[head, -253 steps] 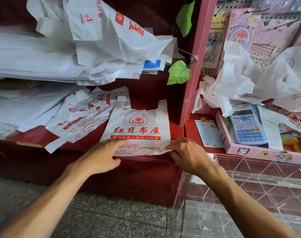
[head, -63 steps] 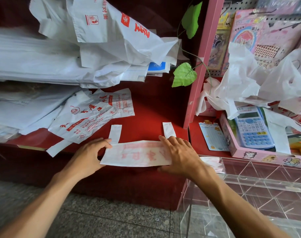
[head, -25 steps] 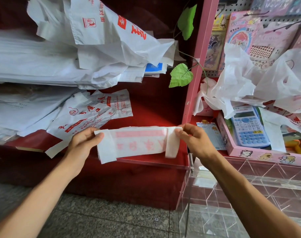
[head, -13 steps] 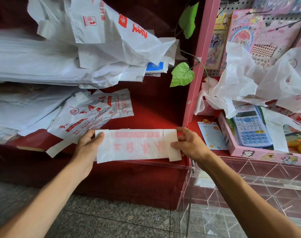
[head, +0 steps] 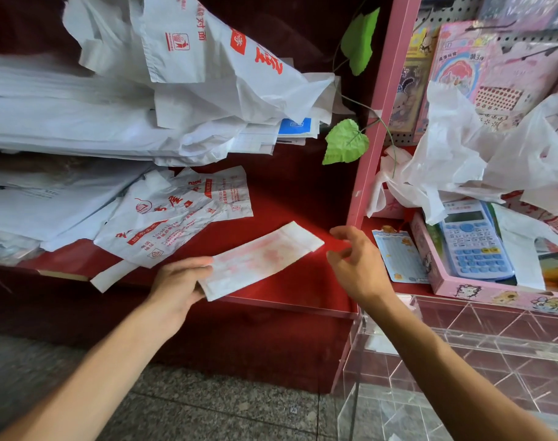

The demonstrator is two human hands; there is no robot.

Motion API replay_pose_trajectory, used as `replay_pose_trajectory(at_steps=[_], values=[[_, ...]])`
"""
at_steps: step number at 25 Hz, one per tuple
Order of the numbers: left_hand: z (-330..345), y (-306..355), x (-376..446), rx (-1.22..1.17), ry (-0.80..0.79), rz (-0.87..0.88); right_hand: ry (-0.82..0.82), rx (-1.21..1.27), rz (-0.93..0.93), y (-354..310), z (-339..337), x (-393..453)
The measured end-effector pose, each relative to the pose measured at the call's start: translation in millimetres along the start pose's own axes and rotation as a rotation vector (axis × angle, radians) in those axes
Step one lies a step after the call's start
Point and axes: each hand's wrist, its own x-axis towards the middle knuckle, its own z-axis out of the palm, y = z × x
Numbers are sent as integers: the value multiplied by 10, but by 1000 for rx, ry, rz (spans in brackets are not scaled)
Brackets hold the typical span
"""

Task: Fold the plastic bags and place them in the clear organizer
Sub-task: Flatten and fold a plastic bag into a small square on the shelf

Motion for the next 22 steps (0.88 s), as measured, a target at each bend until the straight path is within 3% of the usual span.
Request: replay_pose_trajectory(at_steps=[2,5,7,10,12,15,22], values=[[154,10,-167,-17,-135,-39,-91,14,-82,-63,34,-83],[352,38,-397,255,-340,-36,-392,23,-154,-71,168,-216],[431,14,-418,427,-291,57,-484,-180,-228,1,256,-257],[385,-87,-299,777,-134,451,-487,-402,-311,129,293,-248],[314,-188,-199,1024,-250,649,-472,-412,-328,167,254,-241],[264,-271,-113,1164,-364,731,-497,-479,-442,194,229,-281],[303,-296,-46,1076,-390,862,-362,-464,-564,236,313,-332]])
